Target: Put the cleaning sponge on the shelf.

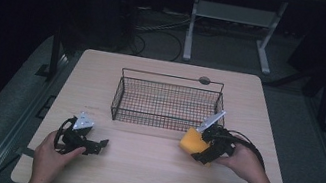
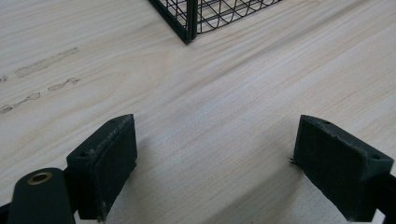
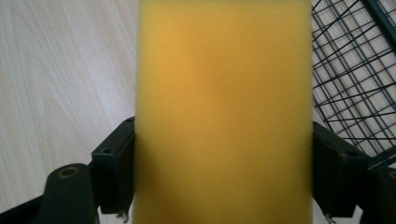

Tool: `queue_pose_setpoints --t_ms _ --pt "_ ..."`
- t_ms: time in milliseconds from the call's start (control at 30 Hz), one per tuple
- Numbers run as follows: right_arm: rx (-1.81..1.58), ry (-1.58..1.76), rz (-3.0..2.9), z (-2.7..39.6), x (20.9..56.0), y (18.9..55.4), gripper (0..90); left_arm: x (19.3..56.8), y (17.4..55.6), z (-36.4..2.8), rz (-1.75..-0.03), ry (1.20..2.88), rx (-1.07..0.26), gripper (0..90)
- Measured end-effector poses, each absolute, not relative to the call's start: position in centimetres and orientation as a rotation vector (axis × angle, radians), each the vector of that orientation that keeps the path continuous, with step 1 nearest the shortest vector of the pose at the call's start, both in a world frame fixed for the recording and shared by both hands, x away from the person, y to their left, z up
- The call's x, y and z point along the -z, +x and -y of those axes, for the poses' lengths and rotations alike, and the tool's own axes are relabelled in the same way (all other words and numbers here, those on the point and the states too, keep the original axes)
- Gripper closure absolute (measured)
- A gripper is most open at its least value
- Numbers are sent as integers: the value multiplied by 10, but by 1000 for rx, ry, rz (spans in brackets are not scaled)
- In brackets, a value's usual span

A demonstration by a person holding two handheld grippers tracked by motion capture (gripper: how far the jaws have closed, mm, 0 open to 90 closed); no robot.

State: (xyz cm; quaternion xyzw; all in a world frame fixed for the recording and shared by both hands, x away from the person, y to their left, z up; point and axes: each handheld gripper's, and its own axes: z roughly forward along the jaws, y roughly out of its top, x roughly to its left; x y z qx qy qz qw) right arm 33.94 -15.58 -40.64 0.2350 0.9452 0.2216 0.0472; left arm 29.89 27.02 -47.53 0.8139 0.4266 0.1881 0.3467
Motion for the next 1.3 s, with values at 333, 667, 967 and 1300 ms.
queue_pose_setpoints --t_ms 333,667,967,1300 --pt "-688 728 -2861 162 396 339 225 475 299 -270 -1110 2107 -487 126" --pt "-710 732 -2841 166 384 340 224 475 299 -270 -1110 2106 -487 125" --pt "-728 734 -2819 171 373 342 225 475 299 -270 -1109 2107 -488 125" --pt "-748 752 -2797 177 363 348 225 475 299 -270 -1108 2110 -488 125"
